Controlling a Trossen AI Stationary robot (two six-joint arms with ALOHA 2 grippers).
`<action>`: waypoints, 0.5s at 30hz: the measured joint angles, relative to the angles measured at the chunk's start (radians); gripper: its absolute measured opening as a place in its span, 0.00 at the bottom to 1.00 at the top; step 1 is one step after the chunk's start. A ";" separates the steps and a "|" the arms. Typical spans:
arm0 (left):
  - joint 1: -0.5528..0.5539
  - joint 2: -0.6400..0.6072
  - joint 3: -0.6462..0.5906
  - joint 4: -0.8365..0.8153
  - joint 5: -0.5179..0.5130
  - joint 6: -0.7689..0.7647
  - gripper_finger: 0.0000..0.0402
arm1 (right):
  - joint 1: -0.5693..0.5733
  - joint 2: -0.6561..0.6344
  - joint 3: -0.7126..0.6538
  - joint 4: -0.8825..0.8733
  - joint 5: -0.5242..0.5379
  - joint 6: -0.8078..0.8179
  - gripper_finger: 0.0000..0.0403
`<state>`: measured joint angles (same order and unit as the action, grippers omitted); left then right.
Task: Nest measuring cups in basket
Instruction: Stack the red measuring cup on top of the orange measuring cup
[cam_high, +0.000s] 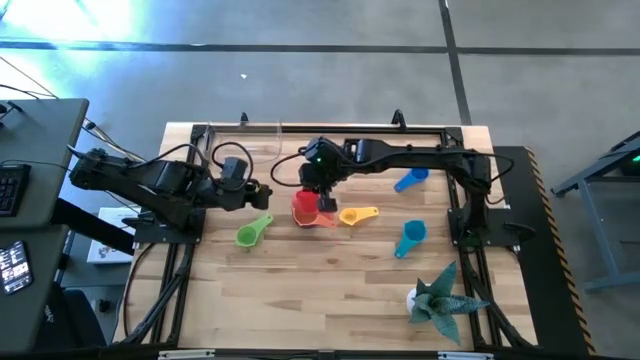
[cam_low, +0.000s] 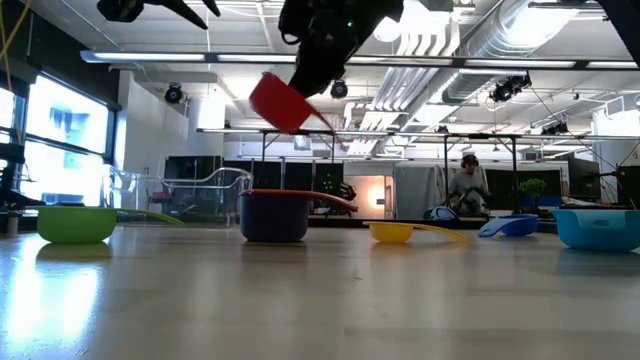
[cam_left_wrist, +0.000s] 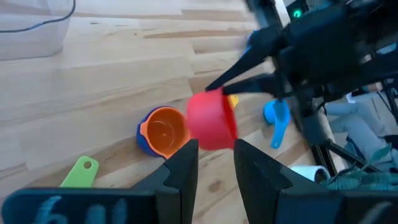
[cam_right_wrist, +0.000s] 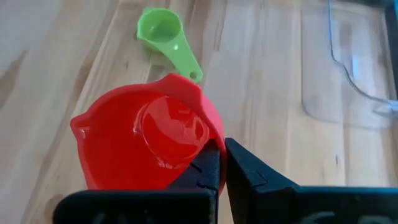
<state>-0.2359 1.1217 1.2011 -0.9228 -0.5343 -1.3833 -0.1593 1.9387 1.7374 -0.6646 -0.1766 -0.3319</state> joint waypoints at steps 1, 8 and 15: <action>0.000 0.000 0.000 0.000 -0.002 -0.001 0.23 | 0.000 0.006 -0.001 -0.005 0.002 -0.006 0.00; 0.000 0.009 0.000 0.003 -0.010 -0.003 0.23 | 0.000 0.055 -0.002 -0.020 0.000 -0.014 0.00; 0.000 0.038 -0.002 -0.007 -0.007 -0.003 0.23 | -0.007 0.115 -0.002 -0.045 0.008 0.010 0.00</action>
<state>-0.2359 1.1593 1.1989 -0.9296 -0.5408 -1.3861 -0.1661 2.0537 1.7359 -0.7094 -0.1684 -0.3224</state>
